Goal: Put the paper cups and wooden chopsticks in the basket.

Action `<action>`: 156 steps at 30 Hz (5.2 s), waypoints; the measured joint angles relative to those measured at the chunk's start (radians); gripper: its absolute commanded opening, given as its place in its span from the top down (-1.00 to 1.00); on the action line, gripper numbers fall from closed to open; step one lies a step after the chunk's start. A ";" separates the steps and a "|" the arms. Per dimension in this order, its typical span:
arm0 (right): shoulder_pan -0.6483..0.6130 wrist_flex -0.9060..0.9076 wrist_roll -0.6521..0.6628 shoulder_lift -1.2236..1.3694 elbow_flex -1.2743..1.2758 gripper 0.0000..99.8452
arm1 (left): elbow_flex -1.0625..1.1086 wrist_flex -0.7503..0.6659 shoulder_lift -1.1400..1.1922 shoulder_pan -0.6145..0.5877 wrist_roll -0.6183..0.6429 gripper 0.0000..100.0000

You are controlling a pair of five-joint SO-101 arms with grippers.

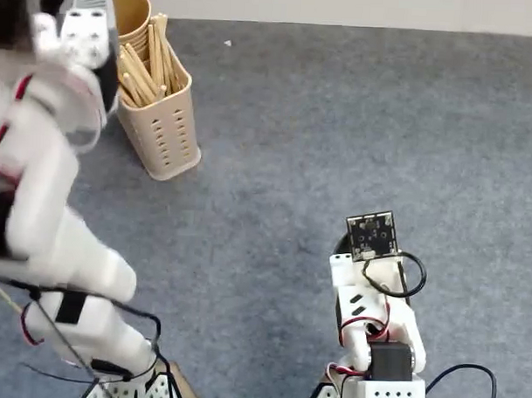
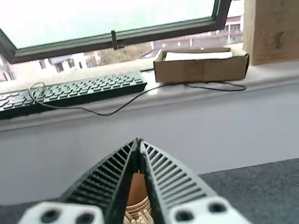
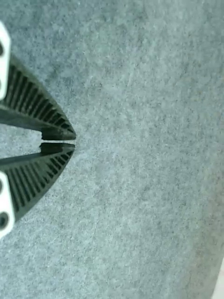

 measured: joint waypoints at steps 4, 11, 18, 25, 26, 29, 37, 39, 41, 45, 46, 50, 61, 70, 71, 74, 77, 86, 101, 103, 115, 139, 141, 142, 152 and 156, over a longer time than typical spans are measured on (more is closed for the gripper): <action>0.000 0.000 0.000 0.000 0.000 0.94 | 0.000 0.044 0.057 -0.109 0.000 0.99; 0.000 0.000 0.000 0.000 0.000 0.94 | 0.084 0.100 0.140 -0.439 -0.052 0.98; 0.000 0.000 0.000 0.000 0.000 0.94 | 0.537 0.100 0.143 -0.704 -0.075 0.88; 0.000 0.000 0.000 0.000 0.000 0.94 | 1.040 0.041 0.161 -0.934 -0.083 0.75; 0.000 0.000 0.000 0.000 0.000 0.94 | 1.097 0.000 0.161 -0.962 -0.083 0.75; 0.000 0.000 0.000 0.000 0.000 0.94 | 1.224 -0.112 0.161 -1.031 -0.081 0.75; 0.000 0.000 0.000 0.000 0.000 0.94 | 1.355 -0.347 0.161 -1.257 -0.080 0.75; 0.000 0.000 0.000 0.000 0.000 0.94 | 1.386 -0.404 0.161 -1.290 -0.083 0.75; 0.000 0.000 0.000 0.000 0.000 0.94 | 1.416 -0.436 0.161 -1.298 -0.089 0.75; 0.000 0.000 0.000 0.000 0.000 0.94 | 1.458 -0.471 0.161 -1.295 -0.132 0.75; 0.000 0.000 0.000 0.000 0.000 0.94 | 1.468 -0.489 0.161 -1.295 -0.135 0.75; 0.000 0.000 0.000 0.000 0.000 0.94 | 1.498 -0.552 0.161 -1.298 -0.140 0.75; 0.000 0.000 0.000 0.000 0.000 0.94 | 1.502 -0.752 0.161 -1.298 -0.144 0.75; 0.000 0.000 0.000 0.000 0.000 0.94 | 1.448 -0.868 0.339 -1.298 -0.216 0.75; 0.000 0.000 0.000 0.000 0.000 0.94 | 1.421 -0.870 0.381 -1.298 -0.226 0.75; 0.000 0.000 0.000 0.000 0.000 0.94 | 1.320 -0.858 0.506 -1.298 -0.230 0.75; 0.000 0.000 0.000 0.000 0.000 0.94 | 1.201 -0.795 0.605 -1.298 -0.236 0.75; 0.000 0.000 0.000 0.000 0.000 0.94 | 0.976 -0.721 0.767 -1.297 -0.236 0.79; 0.000 0.000 0.000 0.000 0.000 0.94 | 0.868 -0.586 0.815 -1.149 -0.235 0.99; 0.000 0.000 0.000 0.000 0.000 0.94 | 0.807 -0.503 0.819 -1.076 -0.229 0.99; 0.000 0.000 0.000 0.000 0.000 0.94 | 0.031 -0.183 0.767 -0.617 -0.074 0.99; 0.000 0.000 0.000 0.000 0.000 0.94 | 0.485 -1.059 0.245 -0.095 -0.072 0.99; 0.000 0.000 0.000 0.000 0.000 0.94 | 0.519 -1.105 0.245 -0.069 -0.072 0.99; 0.000 0.000 0.000 0.000 0.000 0.94 | 0.529 -1.115 0.245 -0.054 -0.072 0.99; 0.000 0.000 0.000 0.000 0.000 0.94 | 0.666 -1.134 0.245 0.005 -0.072 0.99; 0.000 0.000 0.000 0.000 0.000 0.94 | 0.718 -1.134 0.245 0.011 -0.072 0.99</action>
